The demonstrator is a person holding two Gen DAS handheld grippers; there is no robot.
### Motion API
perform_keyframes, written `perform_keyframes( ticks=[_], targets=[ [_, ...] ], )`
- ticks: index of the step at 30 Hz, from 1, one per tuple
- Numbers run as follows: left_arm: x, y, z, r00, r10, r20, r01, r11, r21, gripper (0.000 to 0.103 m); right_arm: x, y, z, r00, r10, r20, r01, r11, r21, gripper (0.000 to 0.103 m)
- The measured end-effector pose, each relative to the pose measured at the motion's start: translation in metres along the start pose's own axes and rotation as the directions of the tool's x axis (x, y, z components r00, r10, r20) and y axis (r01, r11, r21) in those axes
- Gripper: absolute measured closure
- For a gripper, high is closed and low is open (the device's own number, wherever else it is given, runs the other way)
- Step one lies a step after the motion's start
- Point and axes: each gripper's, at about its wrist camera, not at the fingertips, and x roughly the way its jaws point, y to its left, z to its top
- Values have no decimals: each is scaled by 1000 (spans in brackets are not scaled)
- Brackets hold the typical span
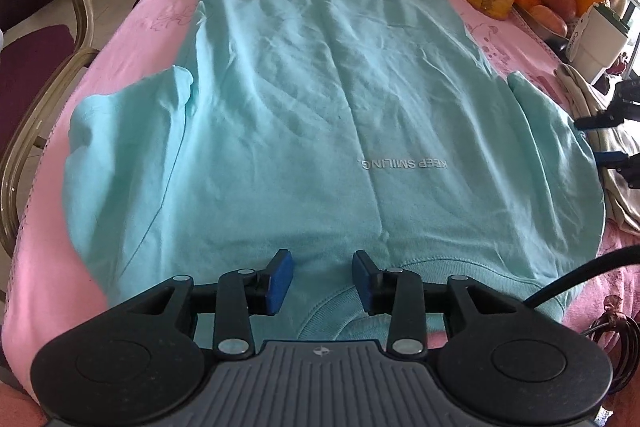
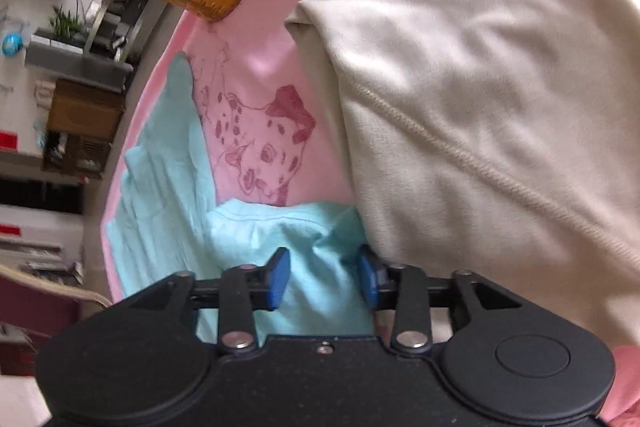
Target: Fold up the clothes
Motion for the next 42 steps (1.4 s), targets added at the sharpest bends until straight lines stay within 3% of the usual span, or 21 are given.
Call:
perform_keyframes(
  ticks=[2, 4, 6, 8, 12, 15, 17, 21, 24, 25, 28, 30, 31, 32, 34, 38, 42],
  targets=[
    [0, 0, -1, 1000, -2, 4, 2, 1000, -1, 66, -8, -2, -2, 998, 8, 64, -11, 999, 38, 65],
    [0, 0, -1, 1000, -3, 9, 3, 1000, -1, 66, -19, 8, -8, 989, -6, 148, 13, 999, -46, 65],
    [0, -1, -1, 1000, -2, 9, 2, 1000, -2, 65, -23, 26, -13, 971, -65, 229, 109, 977, -186, 76],
    [0, -1, -1, 1000, -1, 8, 1, 1000, -2, 65, -23, 41, -17, 948, -119, 295, 212, 928, -305, 80],
    [0, -1, 0, 1000, -3, 4, 3, 1000, -5, 64, 0, 49, -17, 948, -192, 255, 287, 861, -420, 79],
    [-1, 0, 0, 1000, -5, 1, 5, 1000, -7, 64, 8, 52, -18, 954, -180, 240, 276, 839, -468, 62],
    [-1, 0, 0, 1000, -7, 0, 7, 1000, -8, 64, 9, 53, -21, 960, -167, 227, 261, 827, -497, 60],
    [-1, 1, 0, 1000, -11, 0, 11, 1000, -10, 63, 19, 60, -34, 964, -192, 186, 265, 774, -576, 62],
    [-1, 1, 0, 1000, -11, 0, 11, 1000, -9, 63, 26, 71, -48, 944, -232, 233, 329, 685, -651, 79],
    [-1, 1, 0, 1000, -11, 0, 11, 1000, -9, 63, 25, 72, -50, 943, -232, 238, 333, 683, -651, 95],
    [-1, 0, 0, 1000, -11, 0, 11, 1000, -8, 62, 8, 72, -51, 936, -186, 300, 335, 734, -590, 98],
    [-1, 0, 0, 1000, -12, 0, 12, 1000, -8, 62, -10, 73, -56, 911, -146, 385, 354, 755, -552, 98],
    [-2, 0, 0, 1000, -12, 0, 12, 1000, -8, 62, -19, 76, -62, 894, -126, 431, 373, 744, -555, 98],
    [-2, 0, 0, 1000, -12, 0, 12, 1000, -7, 62, -25, 79, -70, 873, -109, 475, 400, 718, -569, 98],
    [-2, 0, 0, 1000, -11, 0, 11, 1000, -7, 62, -29, 88, -90, 838, -73, 541, 462, 622, -632, 98],
    [-3, -1, 0, 1000, -8, 0, 8, 1000, -7, 62, -8, 101, -142, 844, 18, 536, 503, 322, -802, 98],
    [-4, -1, 0, 1000, -7, 0, 7, 1000, -4, 62, 15, 113, -193, 866, 91, 492, 494, -7, -869, 96]
  ],
)
